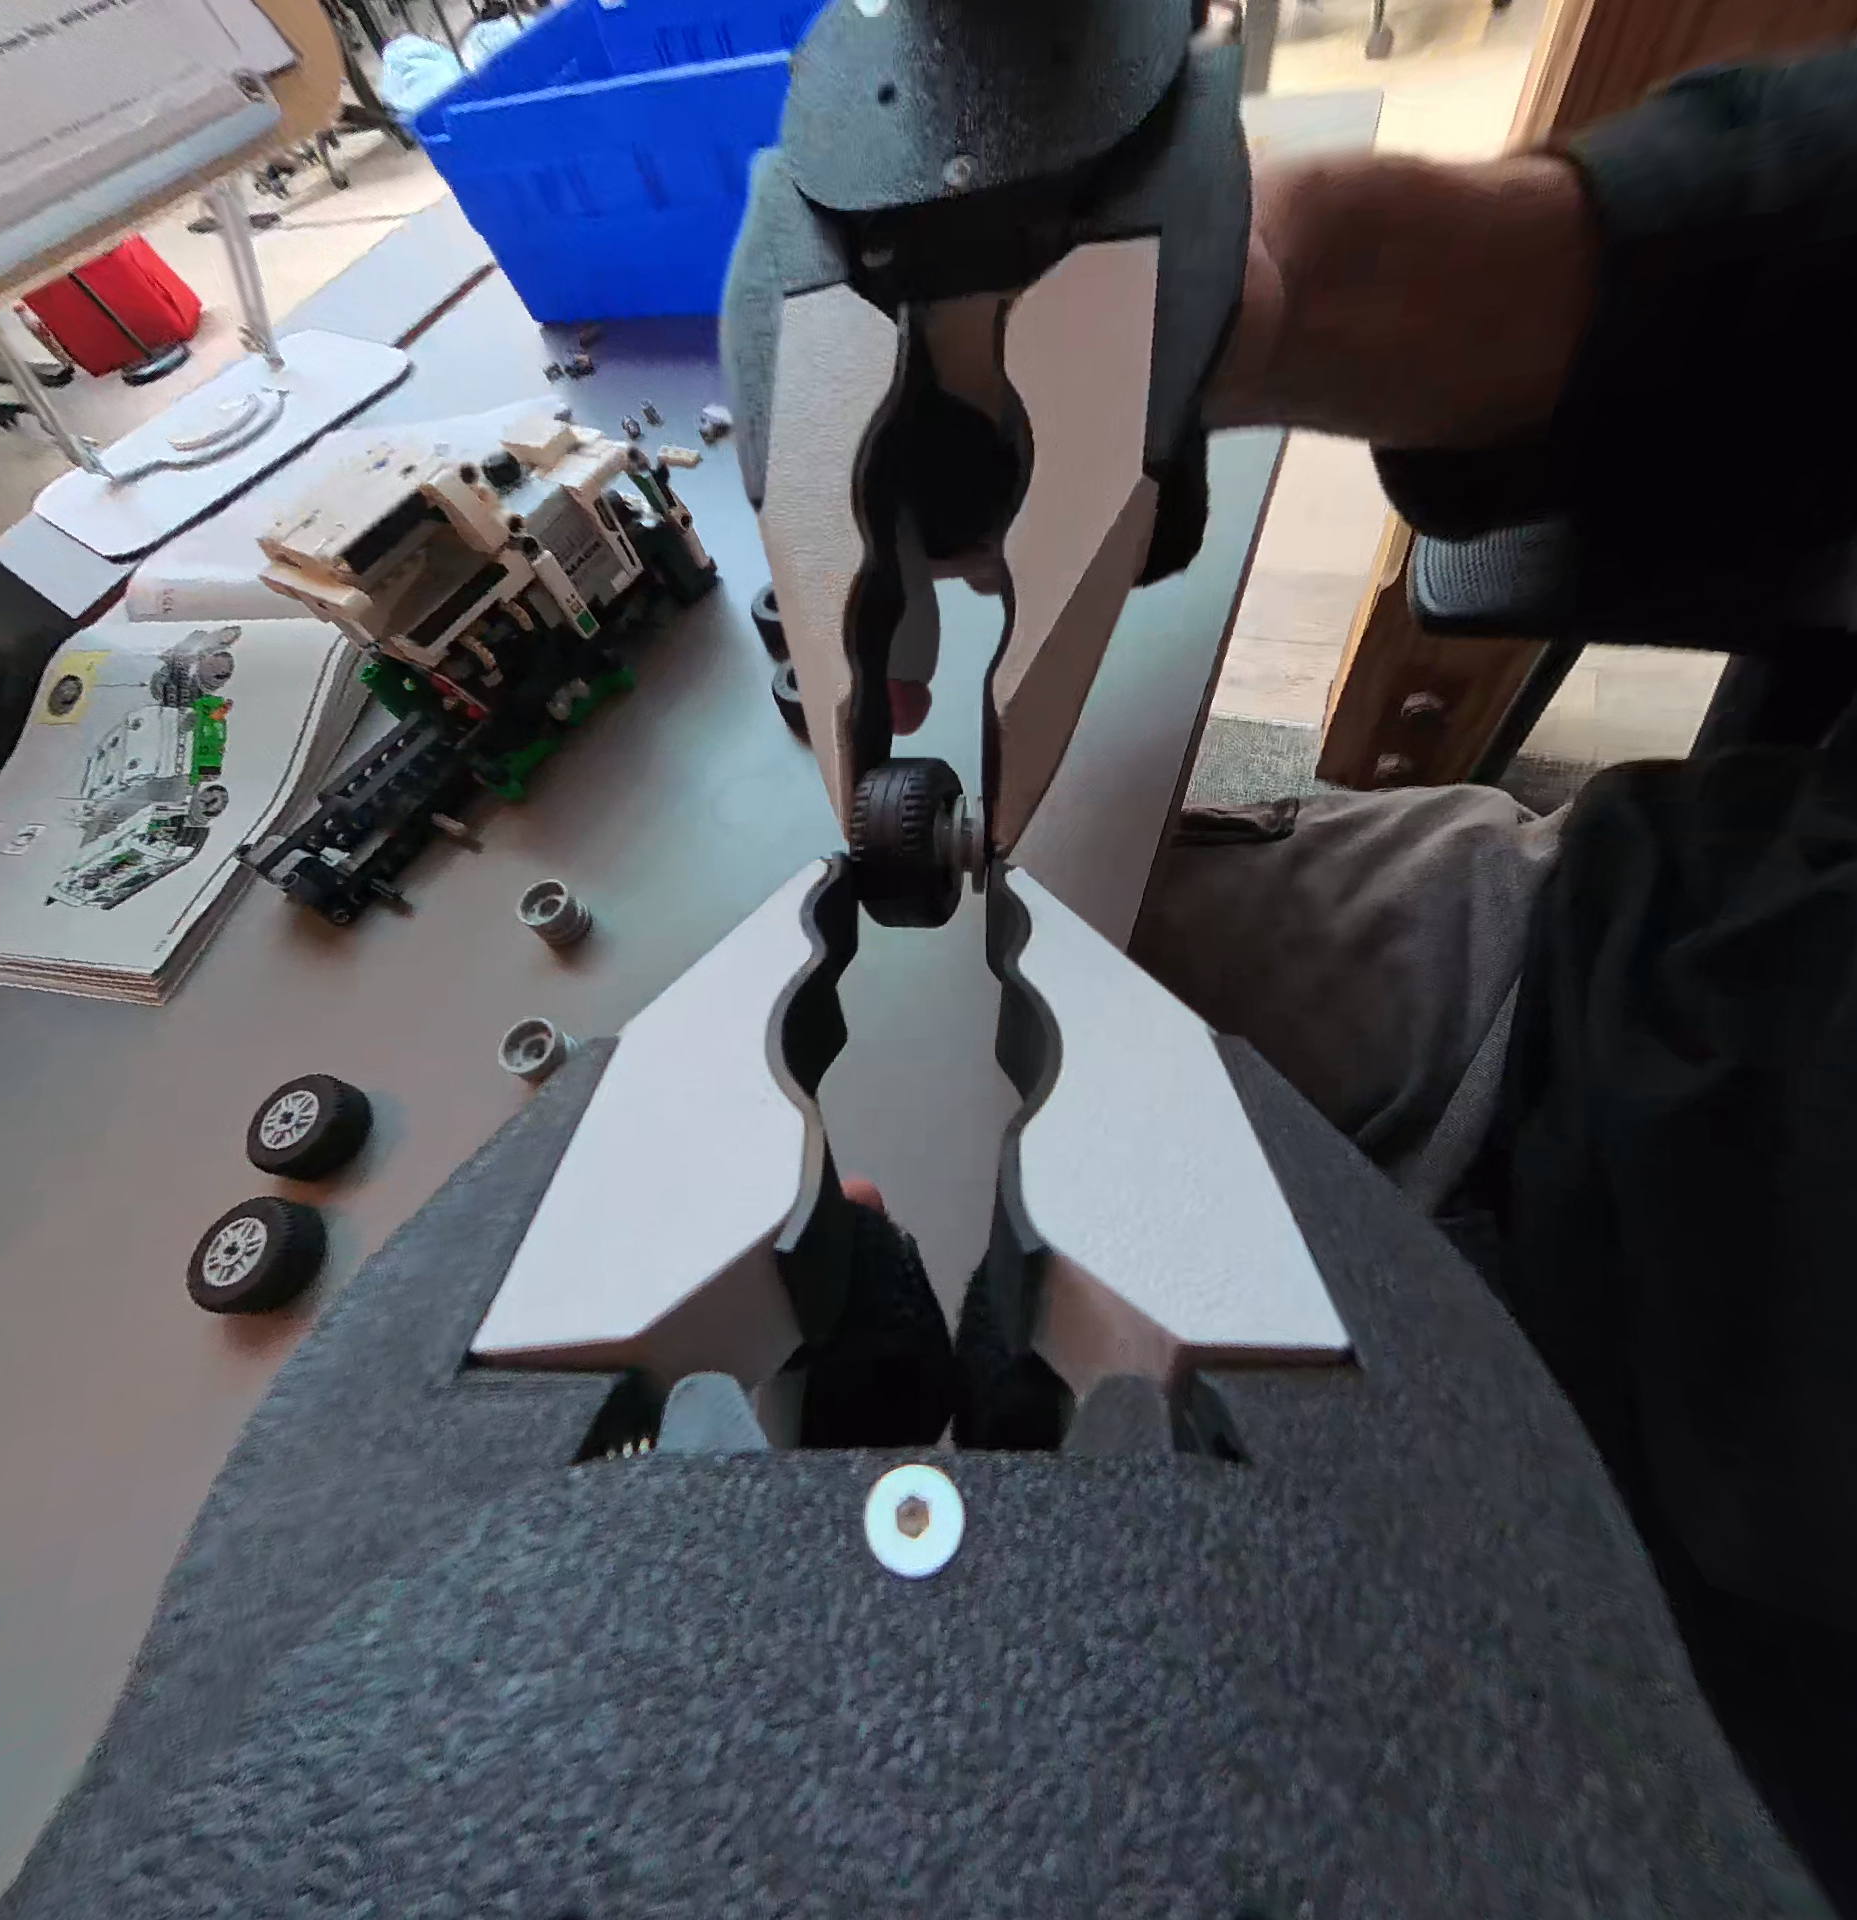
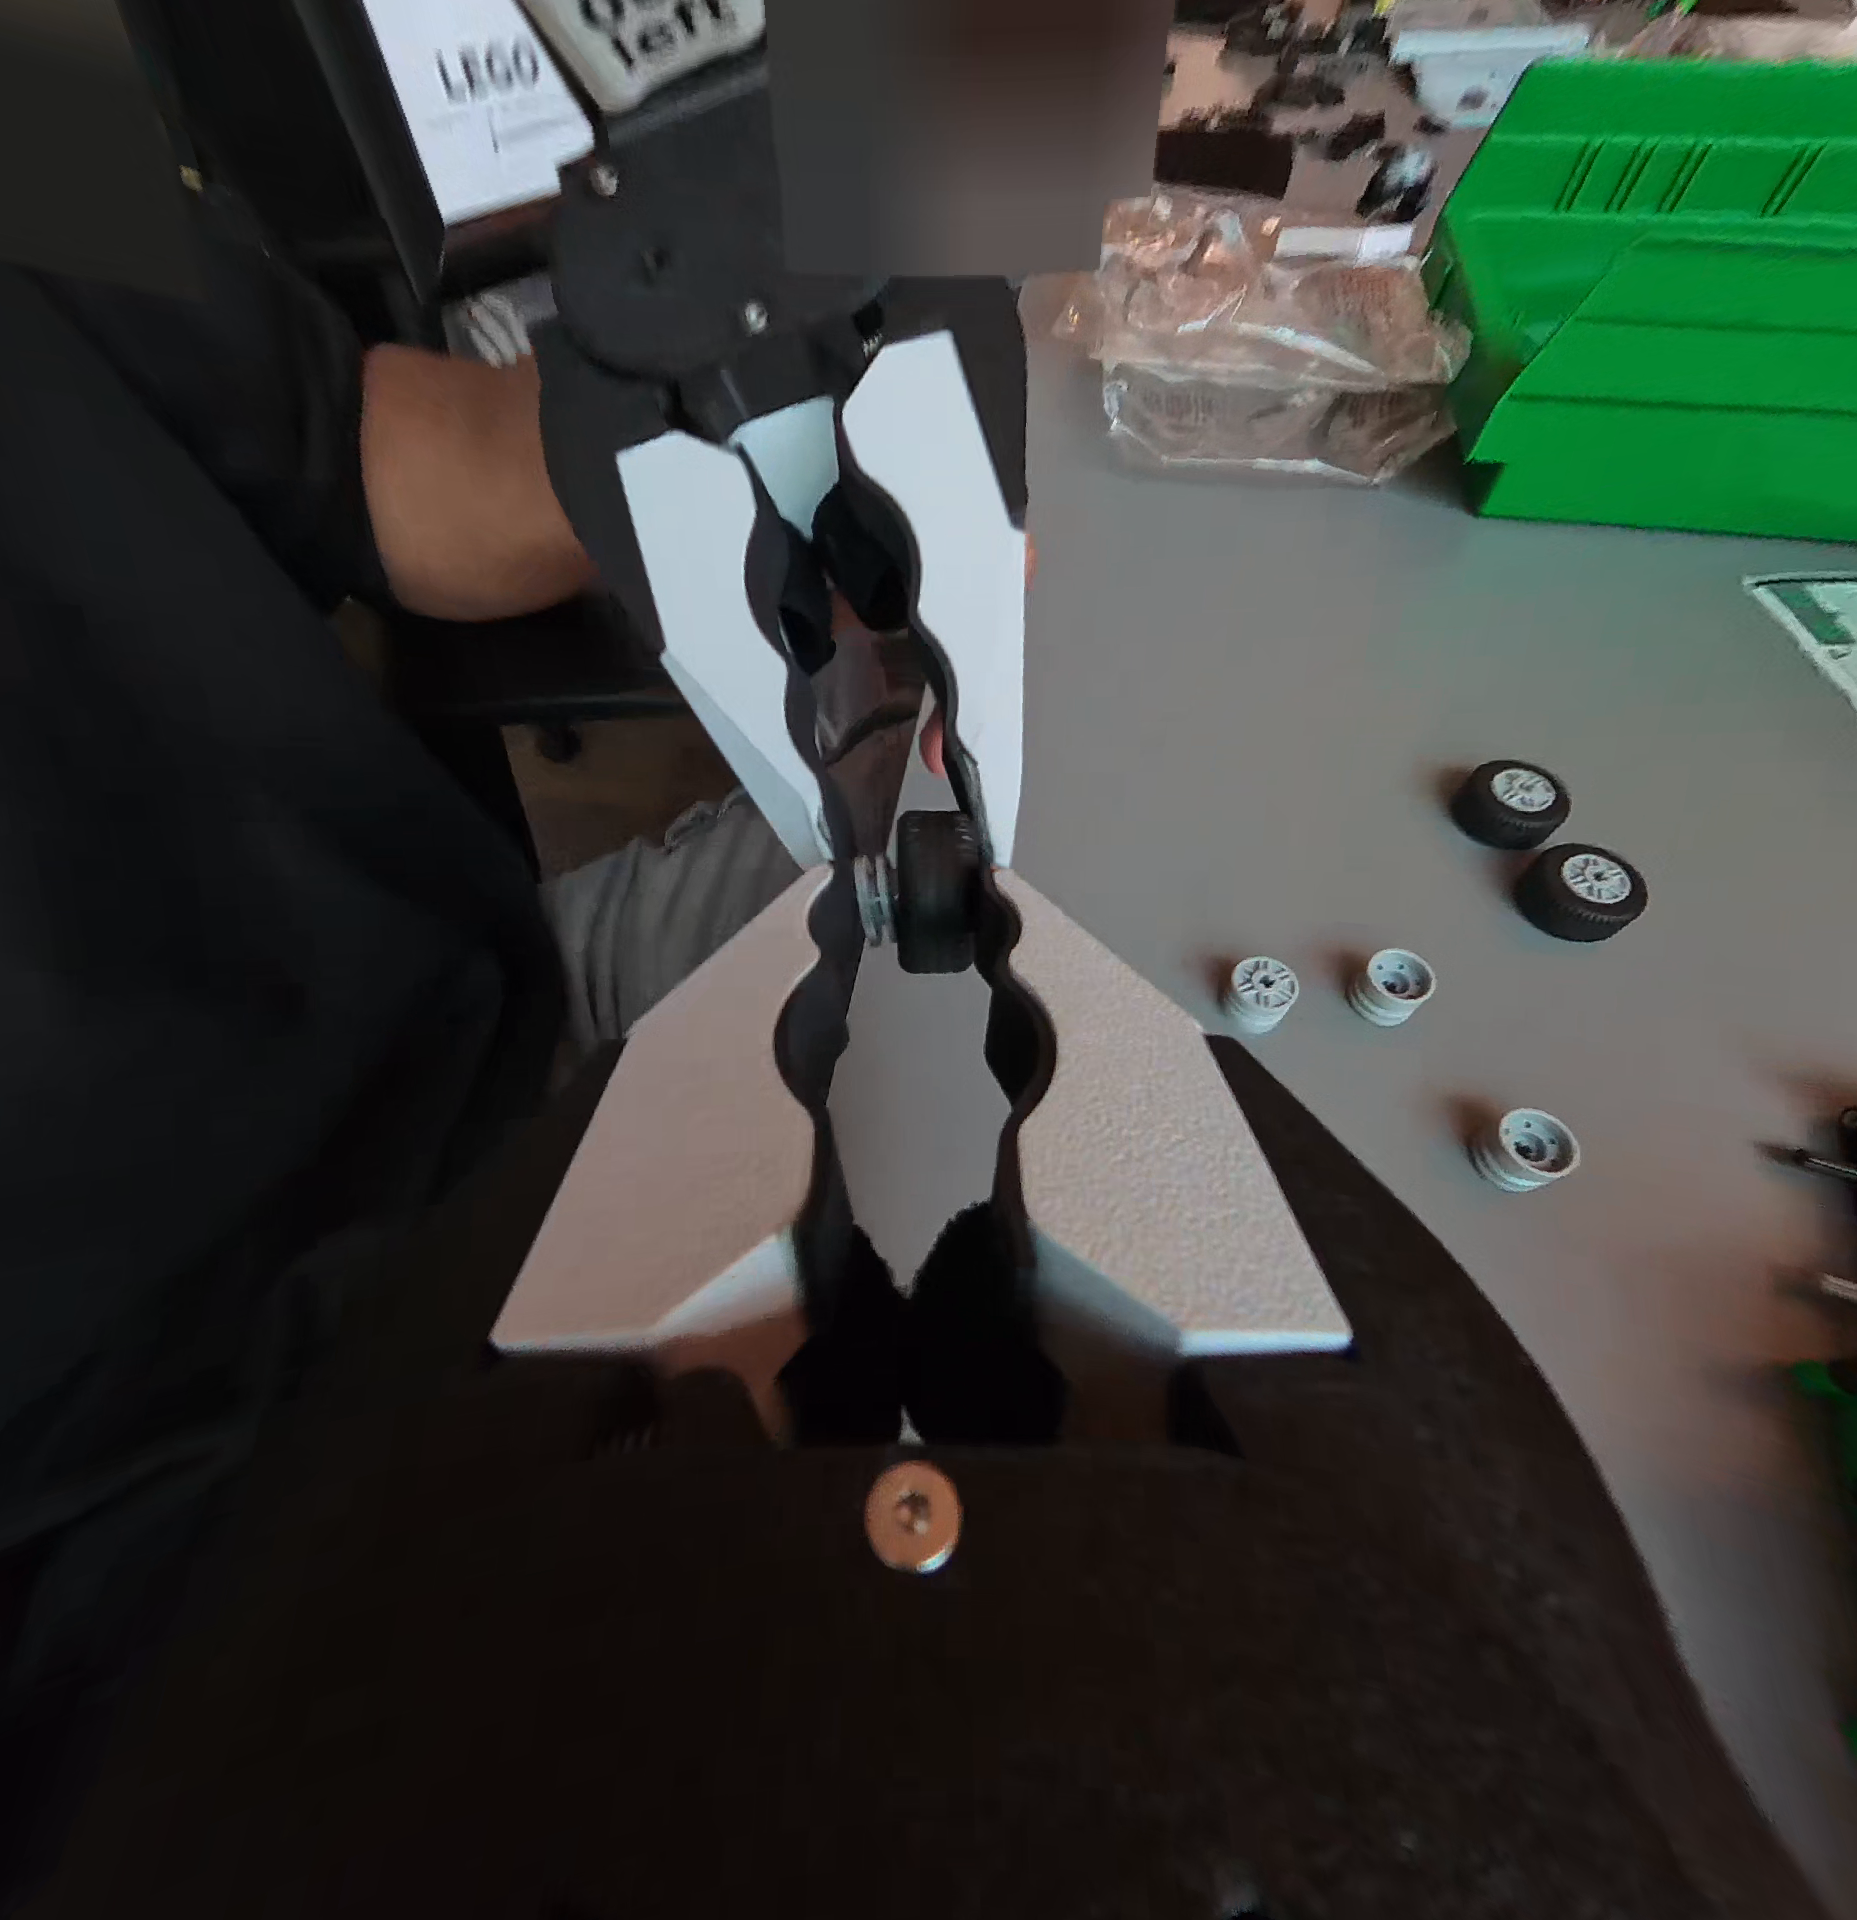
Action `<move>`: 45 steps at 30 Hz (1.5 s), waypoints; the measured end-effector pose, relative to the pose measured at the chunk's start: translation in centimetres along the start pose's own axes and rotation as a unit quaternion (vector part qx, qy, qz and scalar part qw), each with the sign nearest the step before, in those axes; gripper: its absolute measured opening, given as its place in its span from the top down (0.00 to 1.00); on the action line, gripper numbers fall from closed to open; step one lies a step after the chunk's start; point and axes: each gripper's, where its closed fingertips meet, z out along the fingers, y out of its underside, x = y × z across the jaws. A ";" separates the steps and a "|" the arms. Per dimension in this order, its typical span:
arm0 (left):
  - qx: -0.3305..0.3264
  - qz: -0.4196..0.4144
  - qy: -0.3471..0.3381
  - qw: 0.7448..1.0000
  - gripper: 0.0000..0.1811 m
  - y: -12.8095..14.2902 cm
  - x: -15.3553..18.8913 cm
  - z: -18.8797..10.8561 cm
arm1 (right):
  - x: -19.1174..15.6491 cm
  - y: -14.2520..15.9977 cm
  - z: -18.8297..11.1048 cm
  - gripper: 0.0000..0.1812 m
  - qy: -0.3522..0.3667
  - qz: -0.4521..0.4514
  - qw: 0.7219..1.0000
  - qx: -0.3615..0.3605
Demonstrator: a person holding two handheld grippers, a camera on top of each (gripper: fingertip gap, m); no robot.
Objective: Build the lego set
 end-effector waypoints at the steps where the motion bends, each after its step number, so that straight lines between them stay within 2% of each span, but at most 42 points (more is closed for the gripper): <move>1: 0.019 -0.016 -0.003 1.000 0.87 -0.5 -0.4 -0.2 | 0.4 -0.6 -0.4 0.89 0.008 0.012 0.999 0.030; 4: 0.060 -0.054 0.009 0.997 0.80 -1.1 -0.8 0.0 | 0.6 -2.1 -1.6 0.89 0.003 0.046 0.990 0.130; 9: 0.117 -0.069 0.036 0.990 0.83 -2.5 0.0 0.5 | -0.2 -1.8 -1.1 0.89 -0.010 0.051 0.986 0.159; 16: 0.140 -0.147 0.099 0.974 0.85 -2.8 0.5 0.3 | -0.5 -2.3 -1.2 0.92 0.006 0.028 0.980 0.199; 21: 0.127 -0.141 0.085 0.978 0.86 -2.5 -0.1 0.3 | 0.0 -2.3 -1.0 0.91 -0.008 0.063 0.974 0.219; 25: 0.063 -0.107 0.047 0.991 0.87 -0.4 -0.8 0.6 | 0.8 -1.0 0.1 0.89 -0.012 0.079 0.983 0.165; 27: 0.031 -0.098 0.024 0.994 0.87 0.6 -1.5 0.8 | 1.8 -0.3 0.3 0.87 0.033 0.058 0.991 0.117; 30: 0.003 -0.077 0.011 0.997 0.88 1.7 -1.7 1.0 | 1.9 0.3 1.0 0.87 0.058 0.015 0.996 0.059; 33: 0.003 -0.055 0.010 0.998 0.88 1.6 -1.5 0.9 | 1.6 0.2 1.0 0.87 0.044 -0.001 0.998 0.053; 39: 0.039 -0.020 0.067 0.997 0.88 0.6 0.7 0.6 | -0.6 0.1 0.4 0.89 -0.064 -0.017 0.996 0.062; 42: 0.048 -0.026 0.076 0.996 0.89 0.3 0.8 0.6 | -0.7 0.1 0.3 0.90 -0.074 -0.035 0.995 0.048; 45: 0.057 -0.048 0.064 0.995 0.88 0.2 0.0 0.4 | 0.1 -0.4 0.4 0.91 -0.038 -0.042 0.997 0.057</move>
